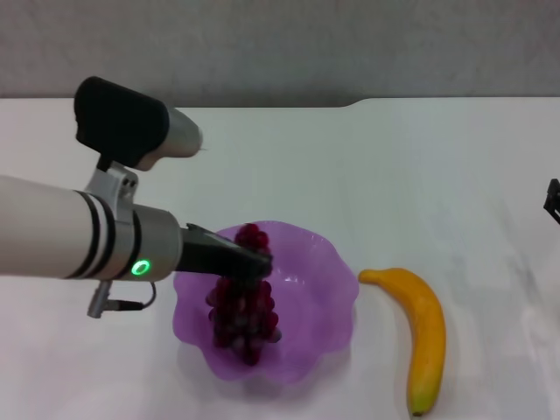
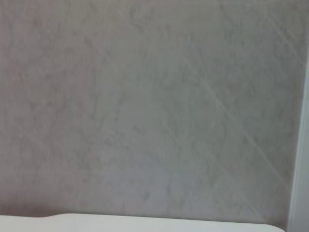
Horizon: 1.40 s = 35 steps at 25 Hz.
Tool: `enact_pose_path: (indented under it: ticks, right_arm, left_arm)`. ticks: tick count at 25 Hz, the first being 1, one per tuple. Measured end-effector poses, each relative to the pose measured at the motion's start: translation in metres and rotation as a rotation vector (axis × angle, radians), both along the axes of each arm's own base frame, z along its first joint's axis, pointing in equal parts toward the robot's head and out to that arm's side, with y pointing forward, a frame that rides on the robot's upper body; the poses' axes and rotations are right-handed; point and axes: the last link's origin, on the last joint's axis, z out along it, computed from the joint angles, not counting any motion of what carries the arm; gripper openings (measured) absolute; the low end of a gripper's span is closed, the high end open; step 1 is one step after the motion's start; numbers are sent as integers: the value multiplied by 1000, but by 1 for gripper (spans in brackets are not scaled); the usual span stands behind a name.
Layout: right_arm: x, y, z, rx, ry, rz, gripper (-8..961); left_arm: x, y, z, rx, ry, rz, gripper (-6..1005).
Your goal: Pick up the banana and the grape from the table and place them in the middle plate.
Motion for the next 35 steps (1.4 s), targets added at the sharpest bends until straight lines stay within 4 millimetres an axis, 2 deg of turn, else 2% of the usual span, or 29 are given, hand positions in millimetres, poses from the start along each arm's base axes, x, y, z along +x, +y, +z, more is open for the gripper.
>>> enact_pose_path:
  ticks: [4,10,12,16,20,23,27,34,35]
  right_arm:
    - [1,-1,1,2,-1,-4,892]
    - [1,-1,1,3,0,-4,892]
    - [2,-1,1,3,-1,-5,892]
    - [1,-1,0,1,-1,-3,891]
    - [0,-1,0,-2,0,0,891]
    - [0,0,-1,-4,-1,2,891]
    - [0,-1,-1,-4,-1,3,891]
    - [0,-1,-1,-4,-1,1,891]
    - [0,-1,-2,-6,-1,3,891]
  left_arm:
    - [3,-3,-7,2,3,-31,213]
    - [7,-1,-5,30,-6,-55,431]
    - [8,0,-4,42,-11,-59,631]
    - [0,8,5,142,-38,-75,716]
    - [-17,13,15,265,-52,-82,800]
    - [-40,16,28,350,-51,-42,864]
    - [-66,21,42,508,-74,-10,885]
    - [-96,22,40,770,-107,-35,895]
    - [-108,20,37,830,-114,-27,895]
